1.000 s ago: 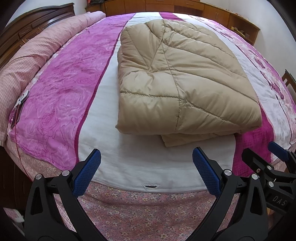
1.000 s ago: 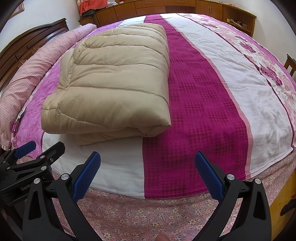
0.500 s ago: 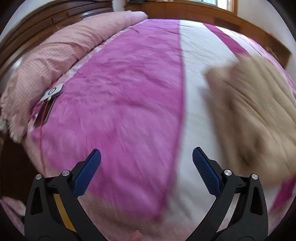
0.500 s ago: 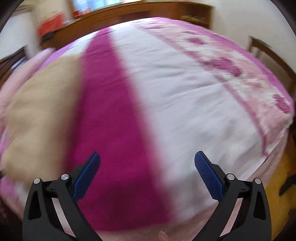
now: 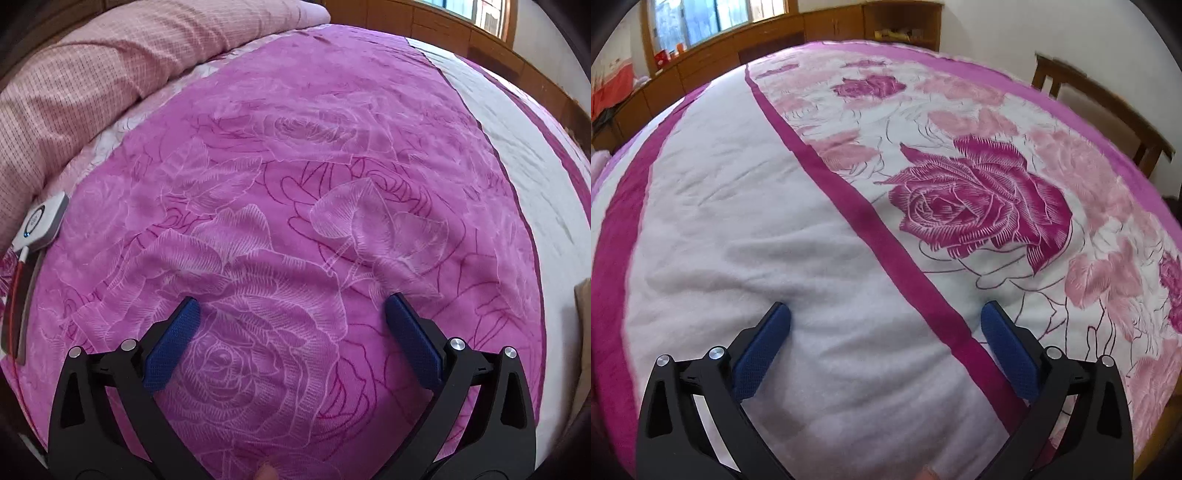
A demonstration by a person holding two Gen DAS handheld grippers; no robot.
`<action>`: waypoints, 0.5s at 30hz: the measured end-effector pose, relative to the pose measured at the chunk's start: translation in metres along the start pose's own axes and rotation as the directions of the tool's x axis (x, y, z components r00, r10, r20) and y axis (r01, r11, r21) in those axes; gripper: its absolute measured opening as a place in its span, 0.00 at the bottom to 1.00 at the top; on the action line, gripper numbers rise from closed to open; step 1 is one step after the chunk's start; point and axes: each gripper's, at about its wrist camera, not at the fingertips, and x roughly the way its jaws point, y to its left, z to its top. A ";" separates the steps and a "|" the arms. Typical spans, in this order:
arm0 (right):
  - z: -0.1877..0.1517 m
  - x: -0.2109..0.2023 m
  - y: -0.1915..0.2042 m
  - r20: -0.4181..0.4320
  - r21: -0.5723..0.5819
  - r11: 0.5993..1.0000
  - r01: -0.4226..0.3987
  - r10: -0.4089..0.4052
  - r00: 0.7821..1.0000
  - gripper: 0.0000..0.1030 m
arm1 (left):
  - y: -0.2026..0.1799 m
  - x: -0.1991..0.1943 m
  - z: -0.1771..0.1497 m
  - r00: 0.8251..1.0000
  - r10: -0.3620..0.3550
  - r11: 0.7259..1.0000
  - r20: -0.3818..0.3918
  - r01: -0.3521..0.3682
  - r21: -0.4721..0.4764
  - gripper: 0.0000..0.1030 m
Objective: Fold large clothes
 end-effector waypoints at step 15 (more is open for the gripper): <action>-0.002 -0.003 0.001 0.008 -0.002 1.000 -0.004 0.004 1.000 0.96 | -0.001 -0.001 -0.003 1.000 0.005 1.000 0.008 -0.005 0.005 0.97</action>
